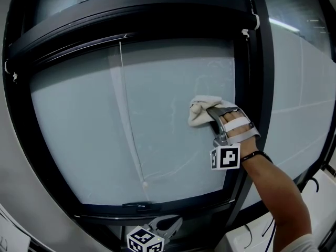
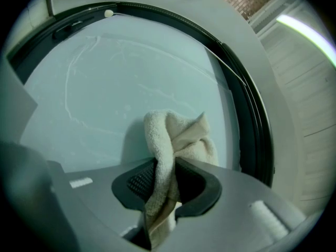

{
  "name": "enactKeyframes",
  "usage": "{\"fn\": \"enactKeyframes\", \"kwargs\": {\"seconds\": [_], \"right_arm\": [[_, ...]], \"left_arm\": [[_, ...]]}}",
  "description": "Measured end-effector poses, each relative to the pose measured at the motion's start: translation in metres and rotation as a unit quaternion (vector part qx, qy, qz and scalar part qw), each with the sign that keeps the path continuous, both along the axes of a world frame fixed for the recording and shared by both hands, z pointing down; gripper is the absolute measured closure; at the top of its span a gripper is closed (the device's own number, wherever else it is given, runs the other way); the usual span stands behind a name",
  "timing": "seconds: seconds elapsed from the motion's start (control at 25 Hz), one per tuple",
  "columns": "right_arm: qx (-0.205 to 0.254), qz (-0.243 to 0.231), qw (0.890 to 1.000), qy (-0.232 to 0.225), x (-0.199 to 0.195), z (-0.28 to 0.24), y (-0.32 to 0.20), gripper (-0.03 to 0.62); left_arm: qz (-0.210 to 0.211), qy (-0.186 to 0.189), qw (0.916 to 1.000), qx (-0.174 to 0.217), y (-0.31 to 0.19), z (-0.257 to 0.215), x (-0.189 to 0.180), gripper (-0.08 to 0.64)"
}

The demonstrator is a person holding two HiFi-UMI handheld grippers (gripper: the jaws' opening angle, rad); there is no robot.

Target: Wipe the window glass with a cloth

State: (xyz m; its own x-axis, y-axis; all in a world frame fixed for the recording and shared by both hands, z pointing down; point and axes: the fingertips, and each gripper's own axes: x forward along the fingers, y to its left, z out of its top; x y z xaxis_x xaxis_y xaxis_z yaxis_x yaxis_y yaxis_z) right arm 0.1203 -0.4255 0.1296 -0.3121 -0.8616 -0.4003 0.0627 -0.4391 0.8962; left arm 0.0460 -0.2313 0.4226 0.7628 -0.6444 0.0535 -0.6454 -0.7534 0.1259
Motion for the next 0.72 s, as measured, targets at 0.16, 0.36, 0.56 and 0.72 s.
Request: {"fn": "enactKeyframes", "kwargs": {"seconds": [0.16, 0.36, 0.56, 0.72], "right_arm": [[-0.006, 0.001, 1.000, 0.005, 0.001, 0.012, 0.001, 0.503], [-0.012, 0.000, 1.000, 0.006, 0.000, 0.028, 0.000, 0.503], [-0.021, -0.003, 1.000, 0.013, -0.001, 0.052, 0.000, 0.503], [-0.028, -0.005, 1.000, 0.013, -0.001, 0.063, 0.000, 0.503]], "left_arm": [[-0.003, 0.002, 1.0000, -0.001, 0.002, -0.001, 0.000, 0.543], [0.000, 0.005, 1.0000, -0.002, 0.004, -0.001, 0.002, 0.543], [0.001, 0.000, 1.0000, -0.002, 0.007, 0.001, 0.002, 0.543], [-0.006, 0.003, 1.0000, -0.003, 0.003, 0.001, -0.001, 0.543]]}}
